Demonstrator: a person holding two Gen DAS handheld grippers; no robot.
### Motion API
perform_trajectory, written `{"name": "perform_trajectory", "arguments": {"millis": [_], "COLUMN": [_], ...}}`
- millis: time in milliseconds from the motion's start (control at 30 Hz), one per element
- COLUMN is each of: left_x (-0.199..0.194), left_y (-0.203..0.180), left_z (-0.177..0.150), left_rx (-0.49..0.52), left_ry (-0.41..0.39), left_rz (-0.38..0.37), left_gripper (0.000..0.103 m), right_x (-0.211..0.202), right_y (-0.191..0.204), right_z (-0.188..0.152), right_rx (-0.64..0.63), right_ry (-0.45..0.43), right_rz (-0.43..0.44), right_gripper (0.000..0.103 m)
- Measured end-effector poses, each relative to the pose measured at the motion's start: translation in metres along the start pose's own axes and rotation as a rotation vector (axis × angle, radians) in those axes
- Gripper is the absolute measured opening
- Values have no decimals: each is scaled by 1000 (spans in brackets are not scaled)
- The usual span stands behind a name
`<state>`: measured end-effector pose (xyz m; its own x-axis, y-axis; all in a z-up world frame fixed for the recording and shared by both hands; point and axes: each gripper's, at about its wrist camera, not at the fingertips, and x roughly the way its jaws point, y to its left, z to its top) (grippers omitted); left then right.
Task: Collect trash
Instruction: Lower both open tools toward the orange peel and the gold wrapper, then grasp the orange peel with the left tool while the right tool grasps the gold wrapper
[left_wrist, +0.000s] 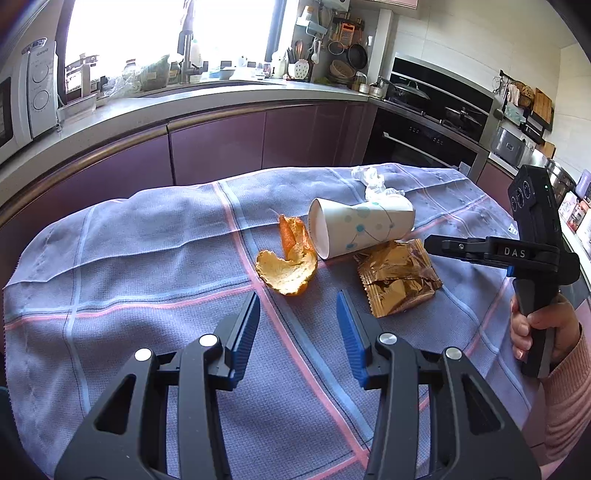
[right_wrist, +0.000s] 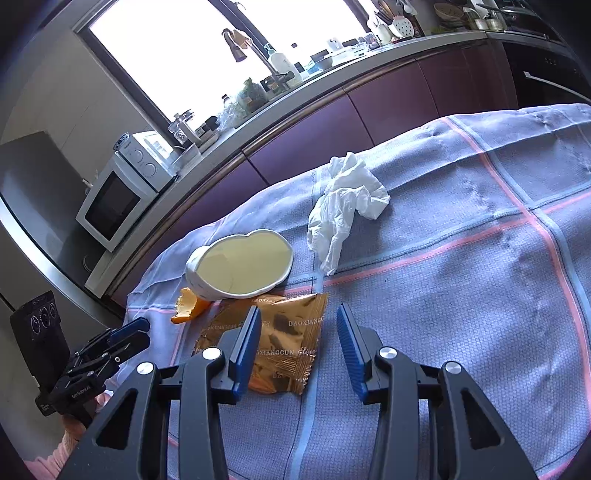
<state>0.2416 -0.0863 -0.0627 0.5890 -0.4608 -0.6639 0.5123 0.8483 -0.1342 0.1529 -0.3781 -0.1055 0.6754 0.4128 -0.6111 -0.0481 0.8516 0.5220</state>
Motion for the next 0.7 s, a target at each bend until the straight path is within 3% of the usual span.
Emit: {"name": "perform_trajectory", "arguments": {"millis": [400, 500, 600, 700], "left_x": [32, 37, 39, 40], "left_y": [8, 10, 11, 11], "left_z": [12, 15, 16, 15], "left_rx": [-51, -70, -82, -92], "left_ry": [73, 81, 88, 89], "left_rz": [-27, -39, -53, -58], "left_gripper": [40, 36, 18, 14], "right_x": [10, 11, 11, 11], "right_y": [5, 8, 9, 9], "right_z": [-1, -3, -4, -6], "right_rx": [-28, -40, -42, -41], "right_ry": [40, 51, 57, 62], "right_rz": [20, 23, 35, 44], "right_gripper": [45, 38, 26, 17]}}
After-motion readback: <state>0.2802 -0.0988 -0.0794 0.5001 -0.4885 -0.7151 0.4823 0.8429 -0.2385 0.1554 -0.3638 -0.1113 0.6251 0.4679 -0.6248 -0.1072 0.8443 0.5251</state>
